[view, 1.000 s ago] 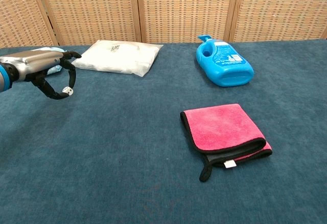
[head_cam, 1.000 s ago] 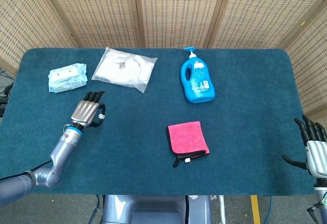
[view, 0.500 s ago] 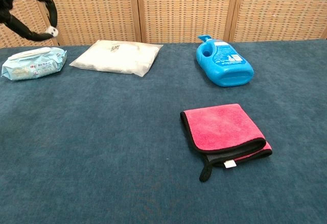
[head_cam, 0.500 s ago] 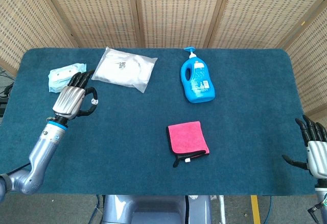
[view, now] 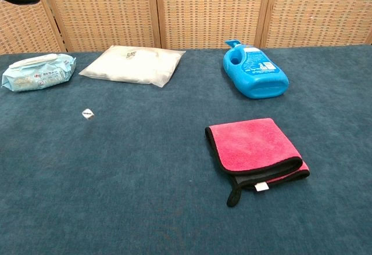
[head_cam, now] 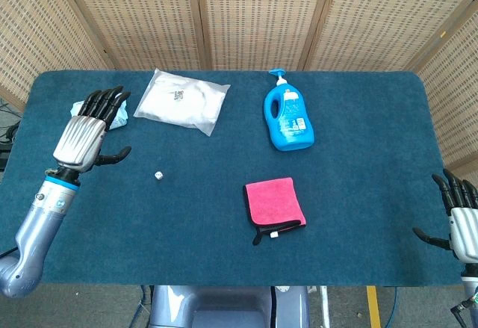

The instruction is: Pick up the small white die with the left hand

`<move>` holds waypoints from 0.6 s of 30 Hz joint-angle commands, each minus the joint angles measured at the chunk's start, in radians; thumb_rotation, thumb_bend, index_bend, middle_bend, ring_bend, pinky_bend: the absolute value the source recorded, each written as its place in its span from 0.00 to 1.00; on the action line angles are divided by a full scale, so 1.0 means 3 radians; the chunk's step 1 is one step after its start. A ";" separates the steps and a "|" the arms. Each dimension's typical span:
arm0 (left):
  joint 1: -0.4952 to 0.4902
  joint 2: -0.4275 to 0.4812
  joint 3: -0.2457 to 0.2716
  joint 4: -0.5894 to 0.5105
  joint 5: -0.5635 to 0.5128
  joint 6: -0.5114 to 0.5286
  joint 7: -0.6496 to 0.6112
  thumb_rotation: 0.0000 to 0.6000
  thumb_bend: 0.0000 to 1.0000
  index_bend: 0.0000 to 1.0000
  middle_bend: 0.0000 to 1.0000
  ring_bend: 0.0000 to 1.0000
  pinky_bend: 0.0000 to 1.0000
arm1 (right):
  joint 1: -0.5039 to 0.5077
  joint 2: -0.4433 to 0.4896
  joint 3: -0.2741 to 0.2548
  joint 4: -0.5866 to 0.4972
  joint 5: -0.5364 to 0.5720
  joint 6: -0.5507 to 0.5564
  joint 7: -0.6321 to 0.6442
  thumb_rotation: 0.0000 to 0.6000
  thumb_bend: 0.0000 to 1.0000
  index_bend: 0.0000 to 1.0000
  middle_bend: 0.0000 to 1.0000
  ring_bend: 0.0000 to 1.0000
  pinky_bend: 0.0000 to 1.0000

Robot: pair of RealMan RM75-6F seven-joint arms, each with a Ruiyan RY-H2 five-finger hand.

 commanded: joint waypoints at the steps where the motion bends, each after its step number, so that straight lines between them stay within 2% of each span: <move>1: 0.0035 0.0017 0.0022 0.0006 0.0012 0.0031 -0.0062 1.00 0.19 0.00 0.00 0.00 0.00 | 0.0003 -0.0001 0.0000 -0.0001 0.0001 -0.0004 -0.0004 1.00 0.00 0.00 0.00 0.00 0.00; 3: 0.0137 0.0024 0.0055 0.0001 0.0043 0.0177 -0.0120 1.00 0.09 0.00 0.00 0.00 0.00 | 0.0003 0.0000 0.0002 -0.0001 0.0005 -0.0006 -0.0005 1.00 0.00 0.00 0.00 0.00 0.00; 6: 0.0344 0.0050 0.0174 0.0019 0.0168 0.0422 -0.0192 1.00 0.00 0.00 0.00 0.00 0.00 | 0.0004 -0.0003 0.0008 0.0001 0.0018 -0.0009 -0.0004 1.00 0.00 0.00 0.00 0.00 0.00; 11: 0.0753 0.0093 0.0427 0.0091 0.0317 0.0803 -0.0357 1.00 0.00 0.00 0.00 0.00 0.00 | 0.0009 -0.0002 0.0005 -0.0020 0.0022 -0.0024 -0.0020 1.00 0.00 0.00 0.00 0.00 0.00; 18: 0.1245 0.0001 0.0704 0.0301 0.0573 0.1309 -0.0723 1.00 0.00 0.00 0.00 0.00 0.00 | -0.0026 -0.0008 -0.0001 -0.0027 0.0023 0.0032 -0.0058 1.00 0.00 0.00 0.00 0.00 0.00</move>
